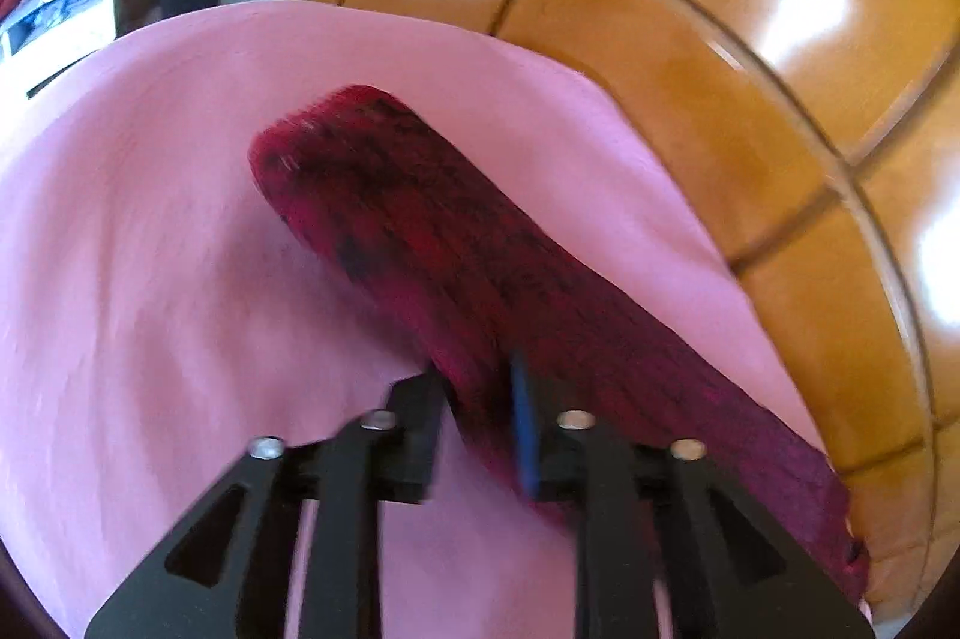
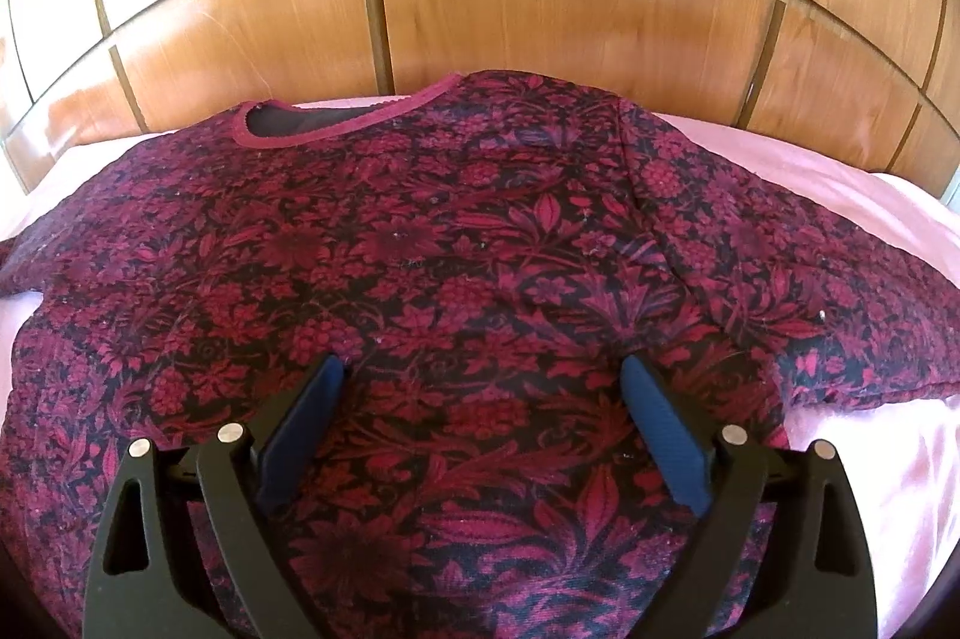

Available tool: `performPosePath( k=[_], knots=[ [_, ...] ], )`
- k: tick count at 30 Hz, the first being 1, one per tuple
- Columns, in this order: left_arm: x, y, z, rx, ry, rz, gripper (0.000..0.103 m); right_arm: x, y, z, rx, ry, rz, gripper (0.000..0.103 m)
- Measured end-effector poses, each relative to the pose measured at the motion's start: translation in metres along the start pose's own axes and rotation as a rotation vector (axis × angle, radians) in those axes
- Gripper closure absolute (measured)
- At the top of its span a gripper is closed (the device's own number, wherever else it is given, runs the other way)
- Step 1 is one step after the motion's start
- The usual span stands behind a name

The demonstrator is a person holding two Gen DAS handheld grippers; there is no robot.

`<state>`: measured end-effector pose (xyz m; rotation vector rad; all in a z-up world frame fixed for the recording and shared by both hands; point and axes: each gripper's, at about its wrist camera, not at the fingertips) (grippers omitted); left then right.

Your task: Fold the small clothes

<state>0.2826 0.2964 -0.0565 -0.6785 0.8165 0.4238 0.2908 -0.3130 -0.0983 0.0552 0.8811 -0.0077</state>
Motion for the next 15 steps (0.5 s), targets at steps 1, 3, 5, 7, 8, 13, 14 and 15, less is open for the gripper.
performPosePath(
  k=[1, 3, 5, 7, 8, 13, 14, 15],
  knots=[
    [-0.012, -0.007, -0.011, 0.022, -0.001, -0.05, 0.07, 0.0, -0.001, 0.0, 0.003, -0.001, 0.005, 0.01],
    [-0.029, -0.024, -0.038, 0.091, 0.034, -0.147, 0.067, -0.001, -0.003, 0.0, 0.009, -0.001, 0.013, 0.01],
    [-0.041, -0.045, -0.071, 0.165, 0.101, -0.252, 0.067, -0.007, -0.006, 0.002, 0.018, 0.005, 0.02, 0.01],
    [-0.058, -0.064, -0.116, 0.262, 0.205, -0.361, 0.067, -0.019, -0.015, 0.001, 0.045, 0.008, 0.04, 0.01],
    [-0.067, -0.07, -0.137, 0.299, 0.234, -0.407, 0.067, -0.028, -0.021, -0.002, 0.064, 0.003, 0.051, 0.01],
    [-0.094, -0.072, -0.211, 0.402, 0.374, -0.523, 0.067, -0.078, -0.07, -0.042, 0.158, -0.007, 0.051, 0.011],
    [-0.099, -0.069, -0.223, 0.416, 0.39, -0.522, 0.067, -0.087, -0.082, -0.057, 0.172, 0.013, 0.05, 0.011],
    [-0.103, -0.065, -0.233, 0.426, 0.396, -0.52, 0.067, -0.093, -0.088, -0.069, 0.176, 0.03, 0.046, 0.013]
  ],
)
Point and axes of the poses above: each gripper's, at about its wrist camera, not at the fingertips, and x roughly the way its jaws point, y to its left, z to its top, and after that the axes turned 2 degrees about y, right-handed
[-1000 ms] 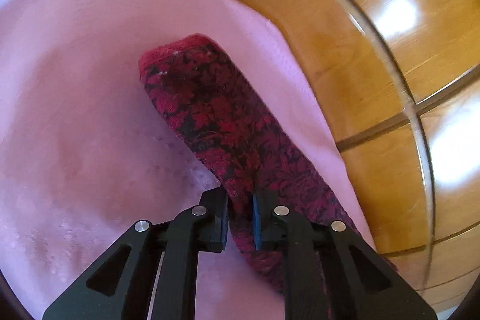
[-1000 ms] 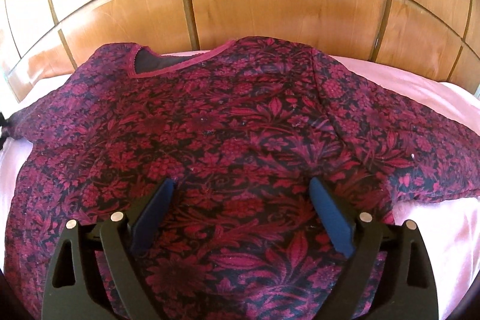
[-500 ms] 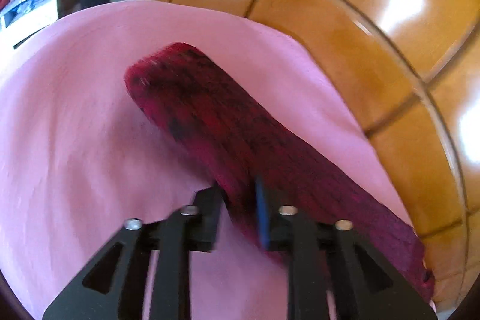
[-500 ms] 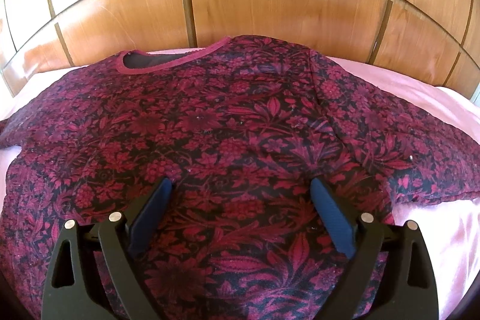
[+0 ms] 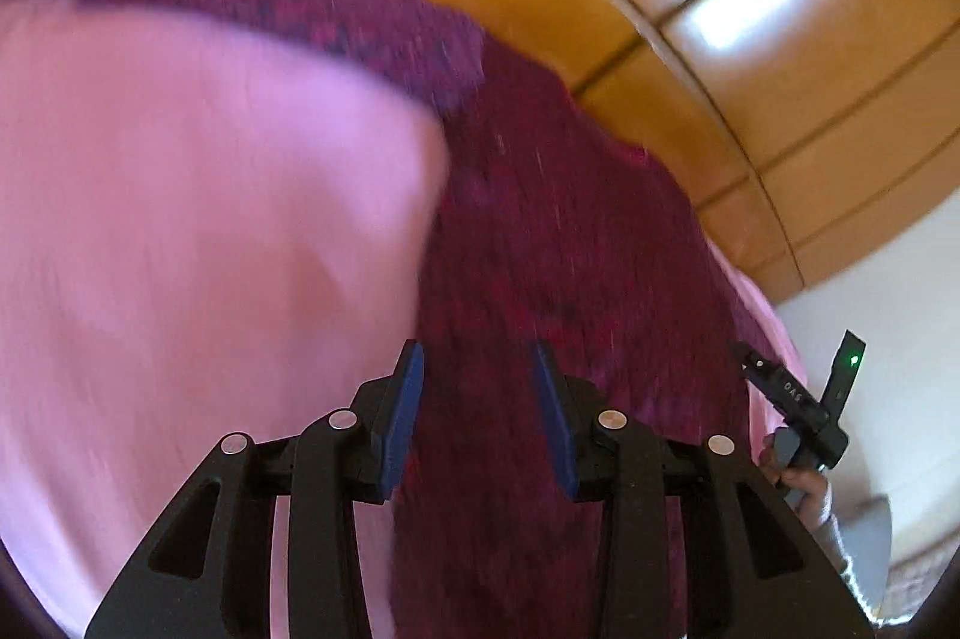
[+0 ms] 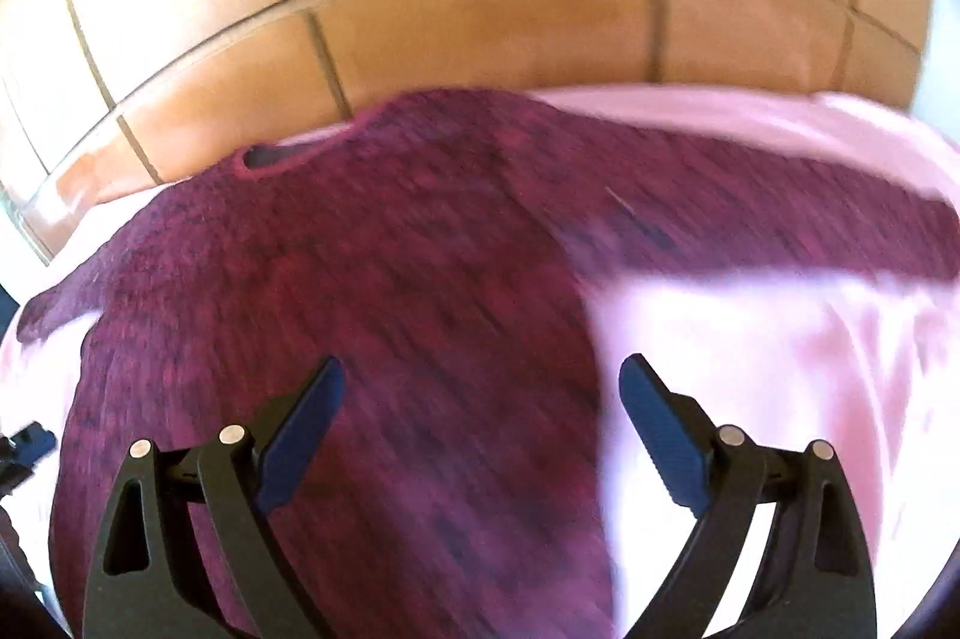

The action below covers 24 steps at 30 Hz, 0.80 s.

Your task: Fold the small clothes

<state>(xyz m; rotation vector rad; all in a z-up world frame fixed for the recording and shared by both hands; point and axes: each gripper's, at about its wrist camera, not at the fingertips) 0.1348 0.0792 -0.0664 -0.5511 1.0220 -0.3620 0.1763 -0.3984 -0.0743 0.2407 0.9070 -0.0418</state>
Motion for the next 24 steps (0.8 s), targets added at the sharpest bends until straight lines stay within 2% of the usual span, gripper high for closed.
performPosePath(
  k=[2, 4, 5, 7, 8, 10, 11, 13, 14, 17, 21, 24],
  knots=[
    [-0.003, -0.003, -0.017, 0.014, 0.004, 0.002, 0.067, -0.011, -0.013, -0.022, 0.007, 0.031, -0.009, 0.015],
    [-0.009, -0.006, -0.032, 0.017, 0.007, -0.012, 0.067, -0.024, -0.023, -0.05, 0.015, 0.073, 0.026, 0.023],
    [-0.01, -0.008, -0.035, 0.013, 0.006, -0.014, 0.067, -0.032, -0.024, -0.064, 0.008, 0.077, 0.038, 0.025],
    [-0.013, -0.012, -0.044, 0.024, 0.004, -0.007, 0.068, -0.049, -0.023, -0.084, -0.006, 0.076, 0.06, 0.036],
    [-0.01, -0.013, -0.043, 0.03, 0.004, 0.003, 0.077, -0.057, -0.022, -0.092, -0.001, 0.08, 0.077, 0.039],
    [-0.01, -0.014, -0.049, 0.038, 0.008, 0.032, 0.093, -0.066, -0.018, -0.103, -0.007, 0.097, 0.106, 0.055],
    [-0.008, -0.013, -0.05, 0.033, 0.005, 0.039, 0.097, -0.069, -0.015, -0.107, -0.019, 0.102, 0.113, 0.06],
    [-0.014, -0.012, -0.053, 0.021, -0.01, 0.054, 0.099, -0.076, -0.007, -0.113, -0.062, 0.11, 0.104, 0.082],
    [-0.018, -0.011, -0.055, 0.025, -0.017, 0.065, 0.099, -0.081, -0.005, -0.113, -0.08, 0.105, 0.092, 0.086],
    [-0.023, -0.013, -0.061, 0.033, -0.021, 0.106, 0.101, -0.101, -0.013, -0.111, -0.078, 0.083, 0.097, 0.09],
    [-0.017, -0.011, -0.064, 0.044, 0.003, 0.149, 0.103, -0.088, -0.013, -0.13, -0.107, 0.152, 0.079, 0.091],
    [-0.019, -0.024, -0.064, 0.119, 0.014, 0.194, 0.103, -0.092, -0.015, -0.132, -0.097, 0.156, 0.092, 0.091]
  ],
)
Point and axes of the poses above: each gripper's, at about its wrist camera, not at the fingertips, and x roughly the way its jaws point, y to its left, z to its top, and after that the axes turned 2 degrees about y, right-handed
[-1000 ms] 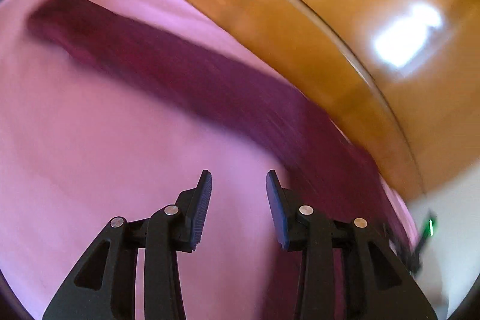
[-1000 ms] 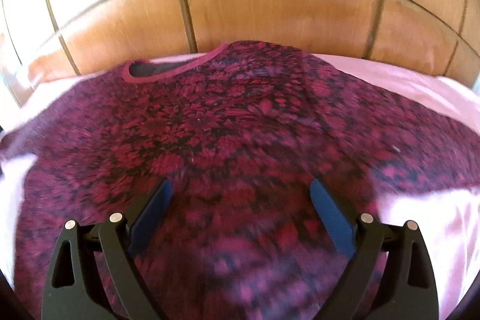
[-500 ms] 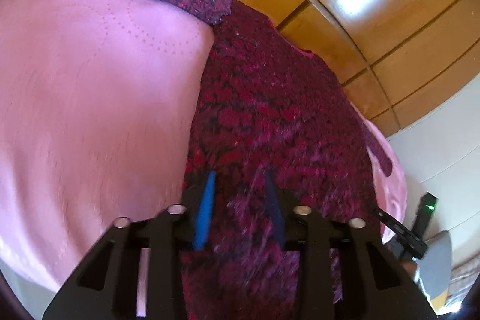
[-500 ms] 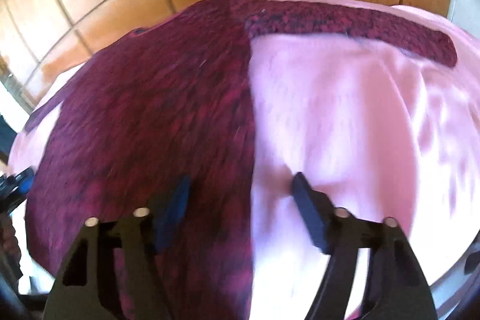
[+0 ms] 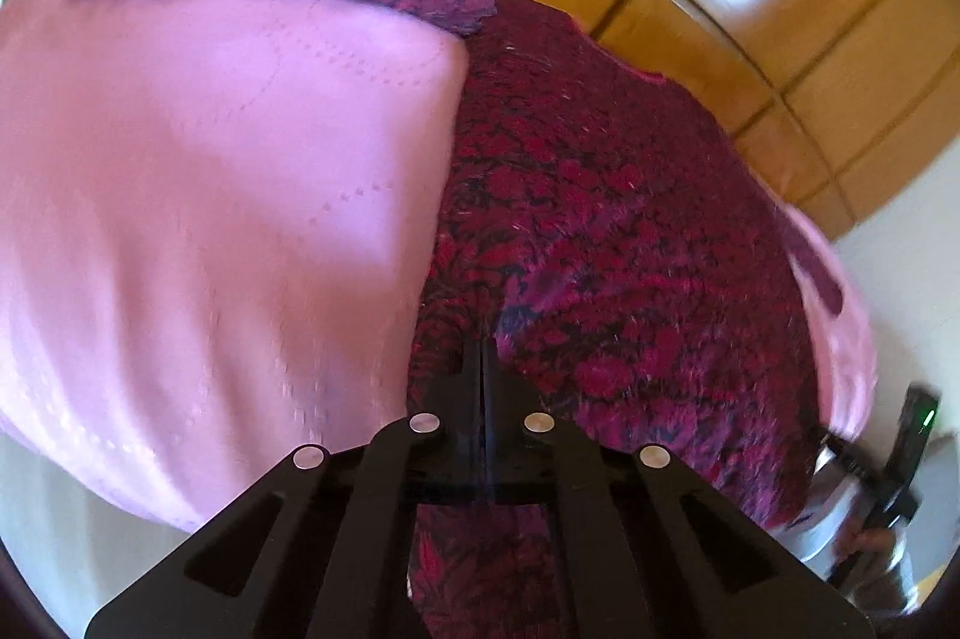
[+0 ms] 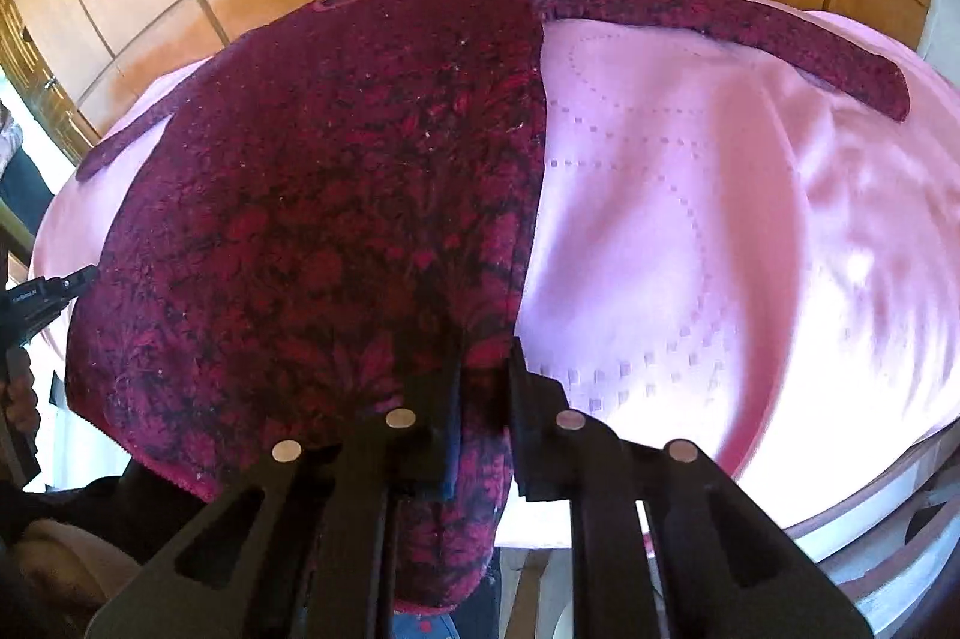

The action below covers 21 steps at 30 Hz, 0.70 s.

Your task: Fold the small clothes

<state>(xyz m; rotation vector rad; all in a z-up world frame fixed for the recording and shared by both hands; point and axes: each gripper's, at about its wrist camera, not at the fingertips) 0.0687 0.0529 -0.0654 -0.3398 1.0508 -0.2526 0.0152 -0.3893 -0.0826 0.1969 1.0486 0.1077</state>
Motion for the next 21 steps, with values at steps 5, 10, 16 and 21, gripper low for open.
performPosePath(
  k=[5, 10, 16, 21],
  knots=[
    [-0.012, -0.013, 0.014, 0.023, -0.064, 0.013, 0.098, -0.005, -0.011, 0.016, 0.038, 0.01, 0.056, 0.08],
    [-0.008, -0.038, 0.03, 0.057, -0.136, 0.0, 0.054, -0.027, -0.088, 0.051, 0.35, -0.177, 0.081, 0.031],
    [0.024, -0.082, 0.038, 0.17, -0.113, -0.015, 0.051, -0.019, -0.218, 0.083, 0.817, -0.359, 0.177, 0.032],
    [0.059, -0.108, 0.039, 0.234, -0.05, -0.021, 0.051, 0.006, -0.288, 0.105, 1.046, -0.425, 0.219, 0.038]
  ],
)
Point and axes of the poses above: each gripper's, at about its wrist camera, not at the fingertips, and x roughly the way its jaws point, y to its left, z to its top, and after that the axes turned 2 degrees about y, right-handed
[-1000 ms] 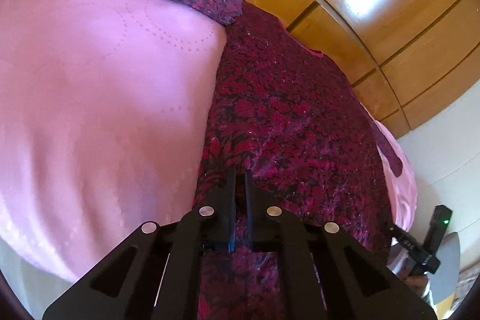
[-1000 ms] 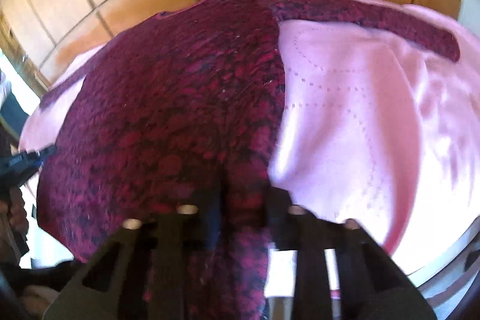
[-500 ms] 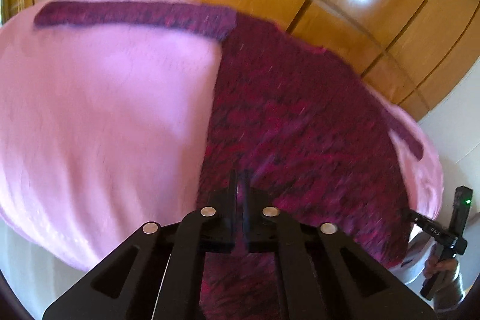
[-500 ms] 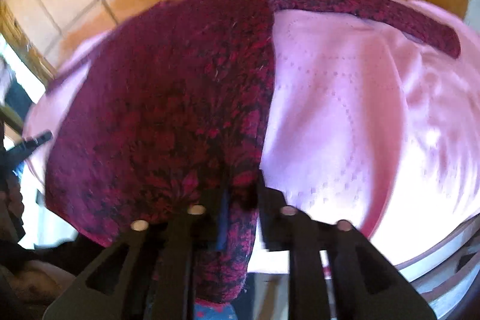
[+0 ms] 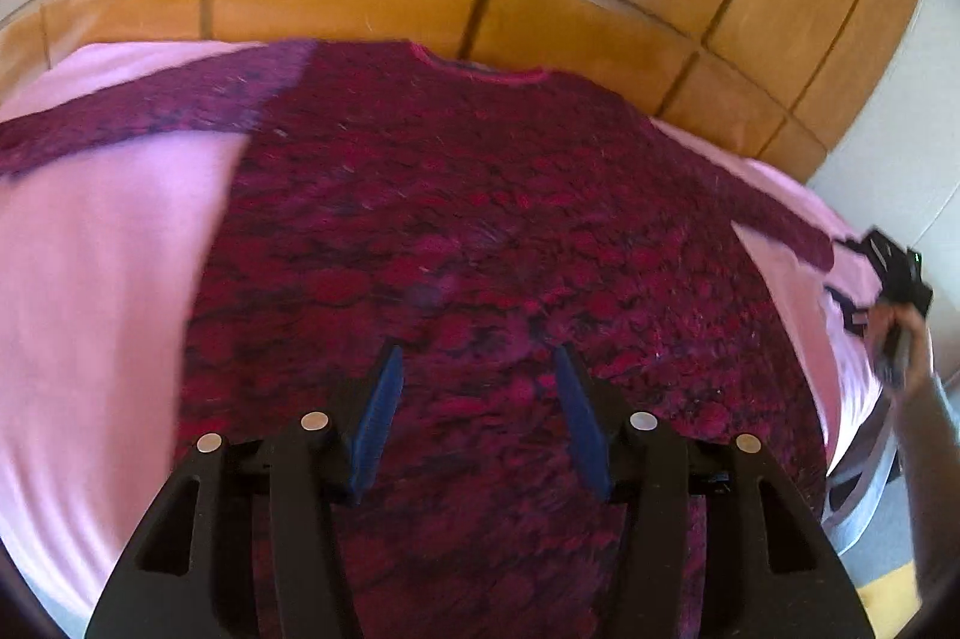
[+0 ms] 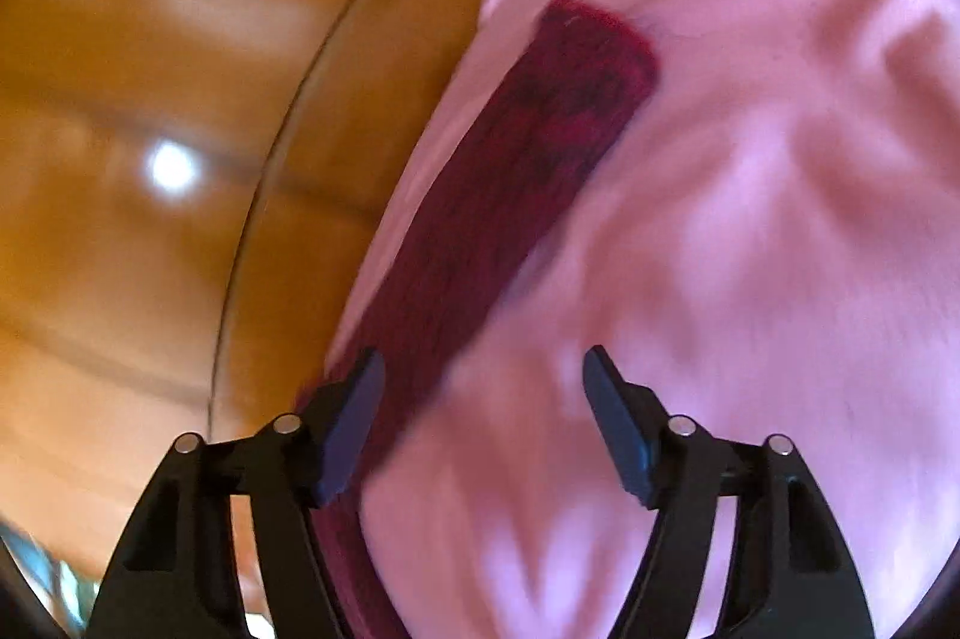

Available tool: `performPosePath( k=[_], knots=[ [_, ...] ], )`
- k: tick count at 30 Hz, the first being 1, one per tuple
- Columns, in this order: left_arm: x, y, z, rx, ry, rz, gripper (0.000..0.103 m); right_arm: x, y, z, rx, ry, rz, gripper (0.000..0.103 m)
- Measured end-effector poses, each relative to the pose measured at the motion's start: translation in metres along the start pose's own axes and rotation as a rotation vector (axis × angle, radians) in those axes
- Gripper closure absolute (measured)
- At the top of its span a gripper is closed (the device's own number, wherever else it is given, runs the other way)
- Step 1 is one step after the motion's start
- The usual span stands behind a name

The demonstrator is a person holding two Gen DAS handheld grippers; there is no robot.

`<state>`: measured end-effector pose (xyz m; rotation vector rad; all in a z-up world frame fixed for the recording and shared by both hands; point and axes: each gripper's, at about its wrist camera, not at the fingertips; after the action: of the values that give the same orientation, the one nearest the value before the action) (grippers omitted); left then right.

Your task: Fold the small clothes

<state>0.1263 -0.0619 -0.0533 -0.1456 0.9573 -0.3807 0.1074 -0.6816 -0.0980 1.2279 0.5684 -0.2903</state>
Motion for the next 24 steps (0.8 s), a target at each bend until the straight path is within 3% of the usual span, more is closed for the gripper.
performPosePath(
  k=[5, 6, 7, 8, 12, 15, 20, 24],
  knots=[
    [0.026, -0.003, -0.004, 0.002, 0.07, 0.006, 0.051, 0.033, -0.002, 0.033, 0.016, -0.009, -0.086, 0.048],
    [0.029, -0.002, -0.005, -0.002, 0.074, 0.003, 0.051, 0.039, -0.002, 0.041, 0.007, -0.018, -0.133, 0.059],
    [0.029, -0.001, -0.005, -0.005, 0.073, 0.0, 0.051, 0.04, -0.001, 0.046, -0.004, -0.018, -0.178, 0.081],
    [0.03, 0.0, -0.004, -0.002, 0.077, -0.004, 0.051, 0.044, 0.002, 0.053, -0.038, -0.013, -0.26, 0.09],
    [0.034, 0.005, -0.004, -0.013, 0.085, -0.019, 0.051, 0.055, 0.026, 0.06, -0.237, -0.046, -0.445, 0.093],
    [0.033, 0.005, -0.003, -0.011, 0.084, -0.014, 0.051, 0.056, 0.048, 0.05, -0.336, -0.065, -0.493, 0.093],
    [0.03, 0.007, 0.0, -0.033, 0.078, -0.039, 0.049, 0.038, 0.12, -0.002, -0.609, -0.076, -0.367, 0.093],
    [0.022, 0.012, 0.007, -0.066, 0.063, -0.074, 0.049, 0.046, 0.177, -0.046, -0.741, -0.036, -0.249, 0.093]
  ],
)
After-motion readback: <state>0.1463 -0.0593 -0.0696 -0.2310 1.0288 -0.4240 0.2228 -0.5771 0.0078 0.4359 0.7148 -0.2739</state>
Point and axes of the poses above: each gripper's, at about its wrist camera, not at the fingertips, and x roughly the way its jaws point, y to its left, z to its top, and after that the axes turned 2 degrees about y, right-handed
